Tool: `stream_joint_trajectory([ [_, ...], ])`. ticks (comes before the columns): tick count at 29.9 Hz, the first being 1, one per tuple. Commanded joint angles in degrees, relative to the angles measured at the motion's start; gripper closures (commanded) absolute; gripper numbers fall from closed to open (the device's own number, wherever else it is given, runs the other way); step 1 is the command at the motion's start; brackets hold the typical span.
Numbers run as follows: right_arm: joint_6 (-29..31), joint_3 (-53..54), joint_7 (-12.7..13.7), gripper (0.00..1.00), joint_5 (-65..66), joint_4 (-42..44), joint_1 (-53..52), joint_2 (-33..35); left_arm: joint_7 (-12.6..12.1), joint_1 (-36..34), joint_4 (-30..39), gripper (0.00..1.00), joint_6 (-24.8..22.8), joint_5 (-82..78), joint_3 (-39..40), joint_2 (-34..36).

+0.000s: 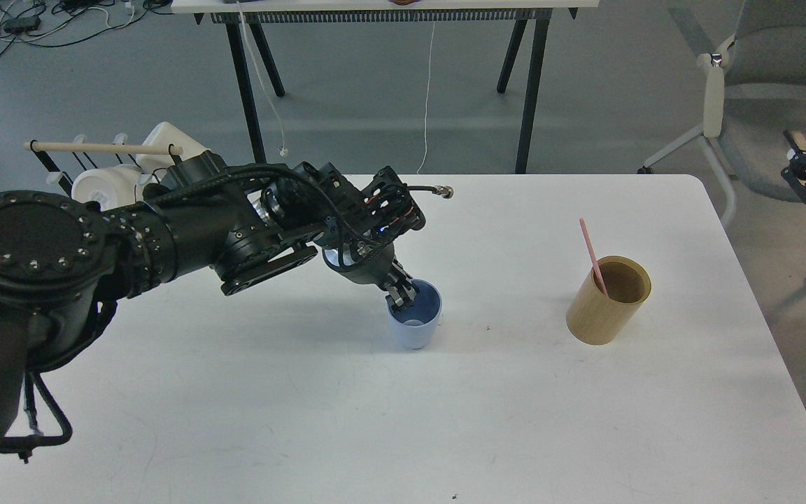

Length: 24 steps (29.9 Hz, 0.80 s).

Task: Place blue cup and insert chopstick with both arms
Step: 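Release the blue cup and raise the left arm away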

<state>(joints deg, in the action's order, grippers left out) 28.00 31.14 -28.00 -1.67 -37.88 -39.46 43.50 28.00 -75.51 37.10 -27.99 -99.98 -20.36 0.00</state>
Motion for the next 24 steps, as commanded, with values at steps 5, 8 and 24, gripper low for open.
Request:
stream_joint_trajectory([
  [5,0.0,0.1,0.0,0.0,14.2,-0.7,-1.4,-0.2,0.0,2.6,-1.1,0.3,0.0,5.0,7.4,3.2],
  [8,0.0,0.1,0.0,0.0,21.9,-0.7,-3.6,-0.1,0.0,4.7,-1.2,0.14,0.0,8.4,13.7,5.8],
  [24,-17.9,-2.3,0.0,0.02,74.1,-38.6,-5.1,16.9,0.0,15.9,-0.4,0.06,0.0,54.3,42.5,17.2],
])
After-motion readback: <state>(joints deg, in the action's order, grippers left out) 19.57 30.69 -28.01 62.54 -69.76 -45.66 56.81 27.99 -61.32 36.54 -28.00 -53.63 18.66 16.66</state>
